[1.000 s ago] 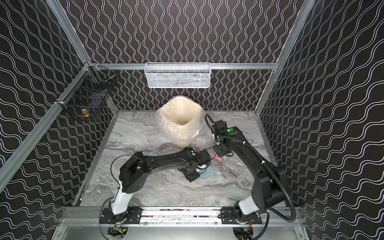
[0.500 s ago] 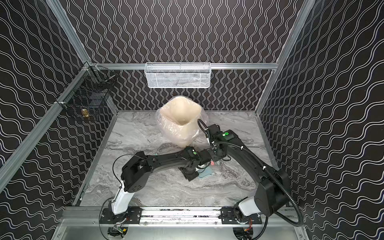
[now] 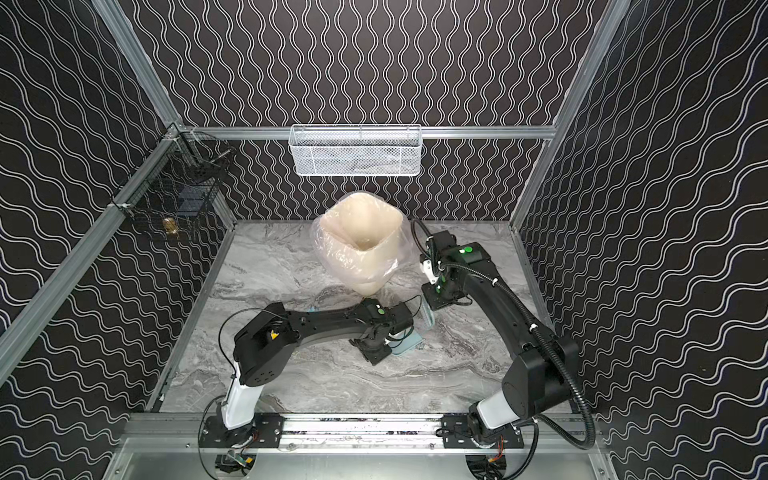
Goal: Sweep away the paper scraps from the table
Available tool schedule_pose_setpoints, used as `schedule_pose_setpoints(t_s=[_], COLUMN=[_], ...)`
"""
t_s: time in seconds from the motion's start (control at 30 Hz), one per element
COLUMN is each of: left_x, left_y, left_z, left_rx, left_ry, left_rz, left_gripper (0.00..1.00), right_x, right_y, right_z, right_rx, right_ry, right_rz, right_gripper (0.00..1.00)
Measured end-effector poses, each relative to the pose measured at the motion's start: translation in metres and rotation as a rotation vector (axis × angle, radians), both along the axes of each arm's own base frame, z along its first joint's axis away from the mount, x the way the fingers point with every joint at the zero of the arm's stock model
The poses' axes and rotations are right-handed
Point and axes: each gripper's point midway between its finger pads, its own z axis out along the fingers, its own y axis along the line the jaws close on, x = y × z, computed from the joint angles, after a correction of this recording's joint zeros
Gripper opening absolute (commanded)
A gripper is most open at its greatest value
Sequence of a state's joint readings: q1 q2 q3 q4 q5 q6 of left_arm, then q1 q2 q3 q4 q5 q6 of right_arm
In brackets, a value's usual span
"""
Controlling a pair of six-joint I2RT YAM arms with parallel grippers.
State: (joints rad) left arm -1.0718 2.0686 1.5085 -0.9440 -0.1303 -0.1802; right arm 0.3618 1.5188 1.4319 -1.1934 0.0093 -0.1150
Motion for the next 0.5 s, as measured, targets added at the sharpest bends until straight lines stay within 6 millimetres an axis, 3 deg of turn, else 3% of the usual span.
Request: schedule_pose_setpoints(t_s=[0.23,0.5], left_x=[0.003,0.004], left_y=[0.0,0.004], left_z=[0.02,0.071], left_rx=[-0.046,-0.152], left_ry=[-0.043,-0.116], left_rz=[0.0,0.01], left_gripper=[0.0,0.0], right_x=[0.012,0.017], right_y=[-0.02,-0.03], right_z=[0.012,0.023], right_rx=[0.059,0.166], right_ry=[-0.037,-0.086], right_rz=[-0.122,-0.211], right_gripper=[0.0,0.0])
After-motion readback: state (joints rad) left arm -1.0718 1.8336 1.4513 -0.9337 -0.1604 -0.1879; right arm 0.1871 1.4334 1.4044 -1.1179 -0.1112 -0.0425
